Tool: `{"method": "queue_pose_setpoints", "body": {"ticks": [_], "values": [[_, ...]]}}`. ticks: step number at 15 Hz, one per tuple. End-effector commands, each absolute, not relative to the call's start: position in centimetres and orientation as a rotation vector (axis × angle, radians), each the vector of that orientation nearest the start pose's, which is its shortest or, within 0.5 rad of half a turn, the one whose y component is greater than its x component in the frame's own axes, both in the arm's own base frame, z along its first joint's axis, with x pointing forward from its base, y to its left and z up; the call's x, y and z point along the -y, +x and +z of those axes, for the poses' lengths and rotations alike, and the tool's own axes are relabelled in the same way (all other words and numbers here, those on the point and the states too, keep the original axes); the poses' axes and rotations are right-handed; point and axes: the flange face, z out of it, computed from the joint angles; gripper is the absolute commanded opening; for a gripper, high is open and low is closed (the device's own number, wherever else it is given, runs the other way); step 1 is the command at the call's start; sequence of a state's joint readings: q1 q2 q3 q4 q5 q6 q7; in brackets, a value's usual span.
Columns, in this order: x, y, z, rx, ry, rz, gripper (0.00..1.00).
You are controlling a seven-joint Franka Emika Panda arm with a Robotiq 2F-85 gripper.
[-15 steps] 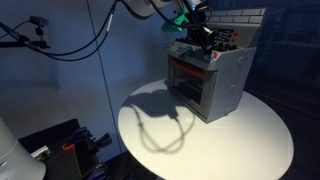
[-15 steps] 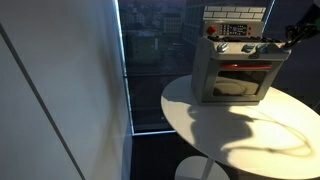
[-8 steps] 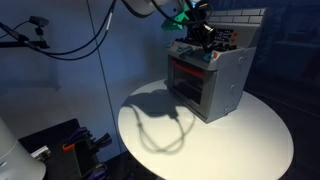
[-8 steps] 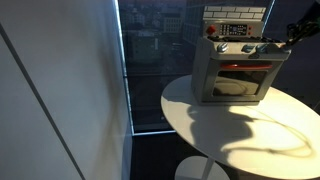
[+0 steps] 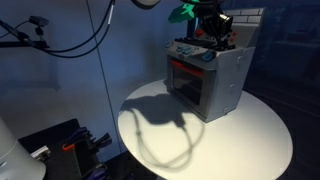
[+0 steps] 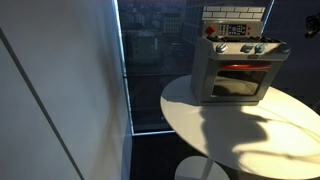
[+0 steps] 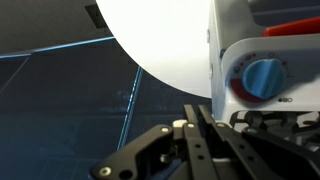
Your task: Twist the knob on the stove
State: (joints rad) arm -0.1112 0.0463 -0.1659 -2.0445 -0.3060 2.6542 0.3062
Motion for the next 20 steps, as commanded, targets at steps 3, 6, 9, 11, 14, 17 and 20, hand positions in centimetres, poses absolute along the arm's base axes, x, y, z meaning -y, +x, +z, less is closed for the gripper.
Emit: {"method": "queue_pose_setpoints", "body": {"ticks": [3, 6, 9, 11, 14, 17, 20], "values": [[15.9, 56.3, 49.4, -0.502, -3.201, -0.845, 0.18], [15.8, 55.6, 49.9, -0.472, -3.214, -0.791, 0.41], [15.8, 54.6, 50.4, -0.458, -3.223, -0.751, 0.56], [15.6, 53.8, 50.6, -0.439, -3.228, -0.717, 0.75], [15.3, 52.7, 50.8, -0.408, -3.219, -0.643, 0.99], [15.0, 51.4, 50.9, -0.379, -3.202, -0.546, 1.00], [14.7, 50.2, 51.1, -0.372, -3.192, -0.442, 1.00]]}}
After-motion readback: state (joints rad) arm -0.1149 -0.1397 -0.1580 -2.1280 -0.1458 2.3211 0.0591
